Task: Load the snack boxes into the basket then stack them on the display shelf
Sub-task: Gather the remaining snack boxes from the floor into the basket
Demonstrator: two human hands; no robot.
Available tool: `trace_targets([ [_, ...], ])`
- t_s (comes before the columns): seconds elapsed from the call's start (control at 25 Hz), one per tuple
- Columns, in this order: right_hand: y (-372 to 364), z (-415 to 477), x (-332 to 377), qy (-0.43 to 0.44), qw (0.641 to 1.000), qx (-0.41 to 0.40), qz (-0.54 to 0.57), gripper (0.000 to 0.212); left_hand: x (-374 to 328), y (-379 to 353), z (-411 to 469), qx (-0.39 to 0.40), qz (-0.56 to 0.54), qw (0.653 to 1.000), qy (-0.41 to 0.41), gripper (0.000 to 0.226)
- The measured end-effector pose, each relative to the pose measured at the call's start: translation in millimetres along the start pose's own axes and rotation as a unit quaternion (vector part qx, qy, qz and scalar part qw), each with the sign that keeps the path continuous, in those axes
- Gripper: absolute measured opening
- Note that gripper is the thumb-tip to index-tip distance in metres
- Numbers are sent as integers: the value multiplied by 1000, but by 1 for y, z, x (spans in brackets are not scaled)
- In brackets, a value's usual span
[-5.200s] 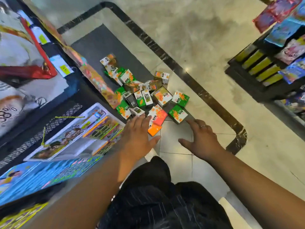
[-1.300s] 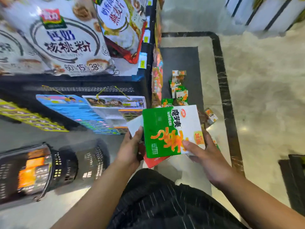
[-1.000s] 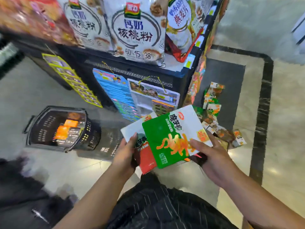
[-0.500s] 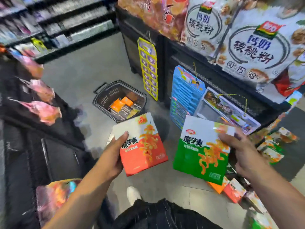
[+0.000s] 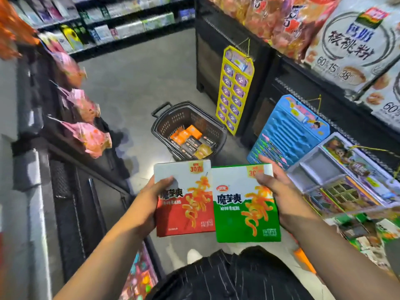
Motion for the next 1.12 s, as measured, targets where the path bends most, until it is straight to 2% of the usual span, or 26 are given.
trace_targets([
  [0.12,-31,24,9,8,1000,3,-23,54,-23,15,19,-13,-9,1000,-15,63],
  [0.16,-39,34,11,12,999,6,-32,61,-30,17,25,-19,-10,1000,-22,62],
  [0.24,-53,57,17,9,999,5,-53,91,-44,18,39,-35,-14,999,-29,55],
  [0.32,-67,86,21,7,999,11,-46,102,-61,22,59,-55,-8,998,-37,54],
  [0.44,-90,132,28,5,998,40,-45,92,-87,29,95,-59,1,996,-69,48],
  [0.56,-108,194,37,10,995,49,-92,61,-118,30,147,-119,34,985,-116,36],
  [0.64,-114,243,42,15,988,40,-147,49,-138,26,182,-138,64,980,-131,35],
  [0.72,-117,296,50,21,977,36,-211,51,-158,23,217,-153,89,976,-126,51],
  [0.84,-116,361,55,16,956,16,-291,65,-184,17,262,-175,137,969,-110,74],
  [0.92,-118,402,58,-18,953,13,-301,69,-197,12,294,-186,160,965,-91,74],
  [1.04,-118,453,49,-50,949,-8,-312,57,-211,3,335,-183,189,962,-79,65],
  [1.12,-119,484,33,-59,939,-35,-338,59,-216,4,366,-176,226,956,-65,67],
])
Point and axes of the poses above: each hand's wrist, its own z-axis towards the middle knuckle, its own y-axis out of the back of the hand, x = y × z, the point moved 1 cm from there along z, towards the middle knuckle, and after that the axes turned 4 degrees about -x, right-handed, at the moved point
